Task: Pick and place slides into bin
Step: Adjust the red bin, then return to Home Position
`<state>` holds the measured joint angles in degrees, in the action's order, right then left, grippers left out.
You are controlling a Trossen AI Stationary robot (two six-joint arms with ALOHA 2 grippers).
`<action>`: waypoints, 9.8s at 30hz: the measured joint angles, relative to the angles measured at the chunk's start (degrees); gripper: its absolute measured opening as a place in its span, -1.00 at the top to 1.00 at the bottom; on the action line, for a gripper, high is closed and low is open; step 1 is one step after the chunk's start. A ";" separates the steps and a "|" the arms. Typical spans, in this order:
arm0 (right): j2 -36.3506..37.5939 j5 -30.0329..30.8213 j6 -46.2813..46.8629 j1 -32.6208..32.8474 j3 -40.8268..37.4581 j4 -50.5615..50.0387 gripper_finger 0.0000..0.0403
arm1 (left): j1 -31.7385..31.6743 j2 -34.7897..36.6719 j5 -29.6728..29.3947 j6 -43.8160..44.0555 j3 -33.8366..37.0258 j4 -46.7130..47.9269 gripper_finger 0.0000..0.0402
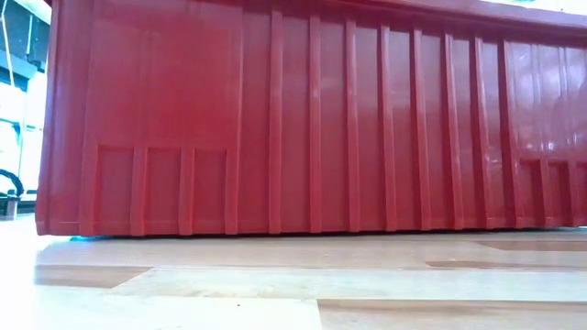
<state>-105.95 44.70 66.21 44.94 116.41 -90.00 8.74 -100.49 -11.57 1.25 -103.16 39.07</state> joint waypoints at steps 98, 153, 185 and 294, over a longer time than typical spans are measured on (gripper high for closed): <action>40.24 -13.71 -38.97 7.75 -23.48 47.26 1.00 | 25.02 23.28 -13.83 0.90 -29.97 46.08 0.96; 105.72 -16.36 -60.17 3.31 -93.31 84.54 1.00 | 25.02 91.79 -8.58 -11.97 88.01 -46.18 0.94; 105.66 -15.09 -60.22 3.31 -93.25 83.79 1.00 | 25.02 92.00 -4.42 -17.57 99.30 -60.06 0.94; 105.63 -15.07 -60.23 3.32 -93.25 83.79 1.00 | 25.04 92.00 -4.55 -17.68 99.26 -46.05 0.94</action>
<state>-0.32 29.63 5.98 48.26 23.16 -6.22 33.78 -8.49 -16.12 -16.43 -3.90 -6.98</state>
